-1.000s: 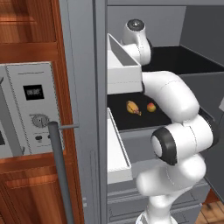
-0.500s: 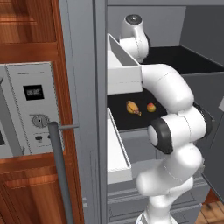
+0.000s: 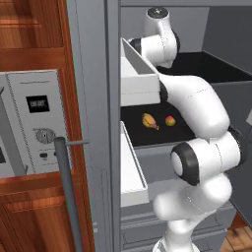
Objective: Open the fridge, remove the apple, carrot, and chicken drumstick, and place them on any counter.
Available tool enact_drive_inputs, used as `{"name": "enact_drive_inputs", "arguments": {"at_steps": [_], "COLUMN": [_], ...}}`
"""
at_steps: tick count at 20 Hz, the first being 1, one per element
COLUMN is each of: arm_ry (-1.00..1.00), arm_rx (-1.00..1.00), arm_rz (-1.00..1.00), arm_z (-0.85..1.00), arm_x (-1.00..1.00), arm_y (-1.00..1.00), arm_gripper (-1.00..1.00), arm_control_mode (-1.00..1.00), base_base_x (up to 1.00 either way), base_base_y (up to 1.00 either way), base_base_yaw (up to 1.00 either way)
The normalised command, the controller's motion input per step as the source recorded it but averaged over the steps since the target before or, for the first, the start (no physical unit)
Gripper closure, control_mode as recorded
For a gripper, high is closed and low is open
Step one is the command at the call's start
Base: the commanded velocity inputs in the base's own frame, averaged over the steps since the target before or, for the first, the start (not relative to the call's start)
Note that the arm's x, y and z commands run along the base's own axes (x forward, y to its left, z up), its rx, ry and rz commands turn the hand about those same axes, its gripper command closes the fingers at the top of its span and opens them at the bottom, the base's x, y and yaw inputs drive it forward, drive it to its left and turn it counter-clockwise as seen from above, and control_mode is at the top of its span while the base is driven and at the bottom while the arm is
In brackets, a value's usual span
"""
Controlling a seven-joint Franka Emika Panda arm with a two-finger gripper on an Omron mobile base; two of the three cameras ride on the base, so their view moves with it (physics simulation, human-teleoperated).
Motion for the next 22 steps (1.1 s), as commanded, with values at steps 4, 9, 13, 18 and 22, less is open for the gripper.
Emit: {"name": "enact_drive_inputs", "arguments": {"at_steps": [4, 9, 13, 18, 22], "arm_ry": [-0.21, -0.04, 0.0, 0.01, 0.07], "arm_rx": [0.0, 0.0, -0.03, -0.09, -0.1], "arm_rz": [0.12, 0.19, 0.2, 0.17, 0.04], "arm_z": [0.01, 0.0, -0.12, -0.3, -0.25], "arm_x": [-1.0, -1.0, -1.0, -0.8, -0.14], "arm_y": [-1.0, -0.5, -0.01, 0.0, 0.05], "arm_gripper": [1.0, 1.0, 1.0, 1.0, 1.0], "arm_control_mode": [-1.0, -1.0, -1.0, -1.0, 1.0], "base_base_x": [0.0, 0.0, 0.0, 0.0, -0.13], "base_base_y": [0.0, 0.0, 0.0, 0.0, 0.0], "base_base_yaw": [0.0, 0.0, 0.0, 0.0, 0.0]}}
